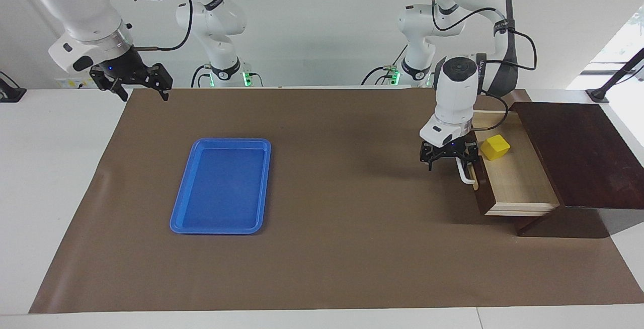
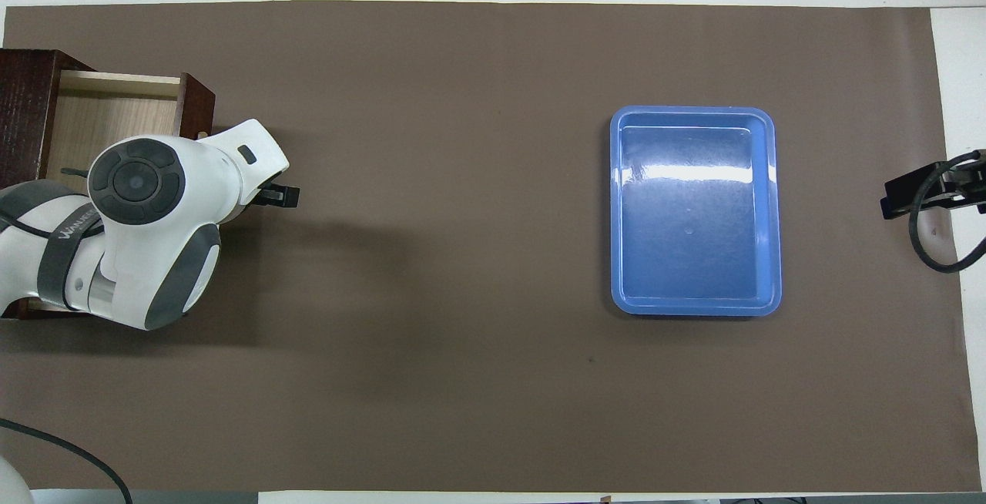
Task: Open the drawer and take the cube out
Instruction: 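Reach the left gripper into the drawer toward the yellow cube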
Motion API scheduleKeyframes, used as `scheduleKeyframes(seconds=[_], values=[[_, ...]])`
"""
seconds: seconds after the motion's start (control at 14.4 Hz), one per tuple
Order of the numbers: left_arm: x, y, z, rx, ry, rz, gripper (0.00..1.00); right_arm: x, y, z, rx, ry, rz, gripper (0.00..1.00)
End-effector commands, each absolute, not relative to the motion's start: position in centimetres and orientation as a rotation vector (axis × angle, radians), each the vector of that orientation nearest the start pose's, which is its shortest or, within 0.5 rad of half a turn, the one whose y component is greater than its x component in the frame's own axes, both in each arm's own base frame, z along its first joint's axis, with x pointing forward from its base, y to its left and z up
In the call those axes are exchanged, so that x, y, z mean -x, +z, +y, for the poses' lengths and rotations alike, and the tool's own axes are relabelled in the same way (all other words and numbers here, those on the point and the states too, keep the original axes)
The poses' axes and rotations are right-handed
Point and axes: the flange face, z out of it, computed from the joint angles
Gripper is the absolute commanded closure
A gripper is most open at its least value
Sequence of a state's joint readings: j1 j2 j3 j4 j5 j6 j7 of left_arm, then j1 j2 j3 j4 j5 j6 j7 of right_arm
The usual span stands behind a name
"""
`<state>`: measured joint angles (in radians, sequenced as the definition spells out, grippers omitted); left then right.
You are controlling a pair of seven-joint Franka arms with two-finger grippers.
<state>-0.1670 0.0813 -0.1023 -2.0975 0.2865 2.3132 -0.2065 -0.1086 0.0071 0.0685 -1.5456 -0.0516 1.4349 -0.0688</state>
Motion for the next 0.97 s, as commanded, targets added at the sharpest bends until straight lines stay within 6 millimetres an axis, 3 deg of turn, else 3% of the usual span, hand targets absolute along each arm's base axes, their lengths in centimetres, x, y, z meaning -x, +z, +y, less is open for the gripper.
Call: scheduleKeyframes(seconds=[0.0, 0.14, 0.42, 0.55, 0.62, 0.83, 0.9], values=[[-55.4, 39.7, -16.7, 2.987, -0.240, 0.320, 0.00, -53.7, 62.4, -3.1, 3.178, 0.193, -0.057, 0.00], [-55.5, 39.9, -16.5, 2.984, -0.222, 0.312, 0.00, -53.7, 62.4, -3.1, 3.178, 0.193, -0.057, 0.00], [-60.0, 45.9, -16.8, 2.972, -0.132, 0.132, 0.00, -53.7, 62.4, -3.1, 3.176, 0.198, -0.076, 0.00], [-61.1, 48.9, -16.3, 2.986, -0.145, 0.079, 0.00, -53.7, 62.4, -3.2, 3.176, 0.196, -0.074, 0.00], [-61.4, 50.2, -15.3, 3.019, -0.146, 0.023, 0.00, -53.7, 62.4, -3.2, 3.176, 0.196, -0.076, 0.00], [-61.7, 52.8, -6.7, 3.080, -0.157, -0.242, 0.00, -53.7, 62.4, -3.1, 3.177, 0.196, -0.076, 0.00], [-61.4, 52.8, -4.4, 3.076, -0.134, -0.311, 0.00, -53.7, 62.4, -3.1, 3.176, 0.196, -0.079, 0.00]])
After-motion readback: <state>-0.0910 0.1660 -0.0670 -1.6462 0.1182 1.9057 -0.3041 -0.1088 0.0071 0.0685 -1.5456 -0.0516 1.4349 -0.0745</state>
